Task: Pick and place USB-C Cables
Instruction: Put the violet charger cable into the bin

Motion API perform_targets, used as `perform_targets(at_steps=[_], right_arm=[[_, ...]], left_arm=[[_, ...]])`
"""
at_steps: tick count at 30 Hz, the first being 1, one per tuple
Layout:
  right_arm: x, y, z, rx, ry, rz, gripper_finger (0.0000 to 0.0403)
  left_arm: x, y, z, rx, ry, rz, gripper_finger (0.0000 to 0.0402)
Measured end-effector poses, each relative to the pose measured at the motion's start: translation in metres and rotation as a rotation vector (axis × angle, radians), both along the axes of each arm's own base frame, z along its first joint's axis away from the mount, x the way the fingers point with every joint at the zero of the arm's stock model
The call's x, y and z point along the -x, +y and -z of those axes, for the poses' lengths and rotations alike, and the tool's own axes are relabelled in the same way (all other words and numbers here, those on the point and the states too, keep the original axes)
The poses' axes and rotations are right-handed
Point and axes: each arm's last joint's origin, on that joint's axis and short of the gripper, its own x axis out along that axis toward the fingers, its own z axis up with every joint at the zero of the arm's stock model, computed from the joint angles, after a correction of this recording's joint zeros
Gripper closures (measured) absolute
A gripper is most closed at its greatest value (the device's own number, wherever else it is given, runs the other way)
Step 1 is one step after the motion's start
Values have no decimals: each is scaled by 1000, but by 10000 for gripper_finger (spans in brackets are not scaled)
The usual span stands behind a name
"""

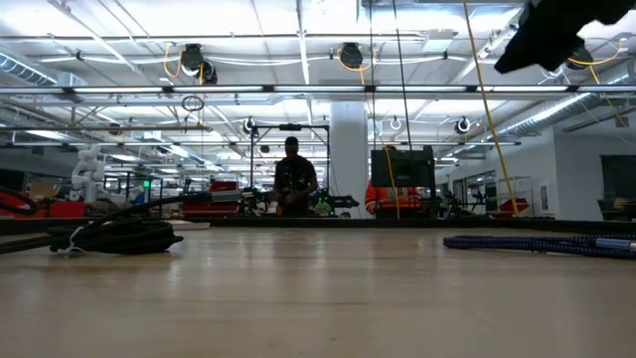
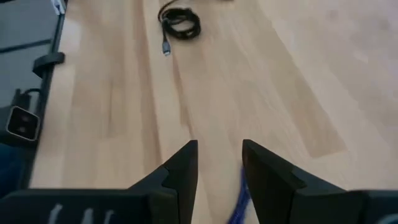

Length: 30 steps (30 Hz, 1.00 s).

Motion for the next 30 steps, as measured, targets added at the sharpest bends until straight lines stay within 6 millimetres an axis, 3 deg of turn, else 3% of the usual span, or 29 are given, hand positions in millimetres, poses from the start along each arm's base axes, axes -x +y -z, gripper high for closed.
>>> perform_targets(at_steps=[13, 18, 30], right_arm=[[-22, -7, 47, -10, 221, -6, 287], [-31, -16, 59, -13, 298, -26, 286], [-38, -13, 85, -30, 428, -50, 267]], left_arm=[[4, 4, 6, 30, 68, -68, 199], [5, 9, 8, 26, 98, -90, 199], [14, 13, 17, 4, 220, -140, 199]])
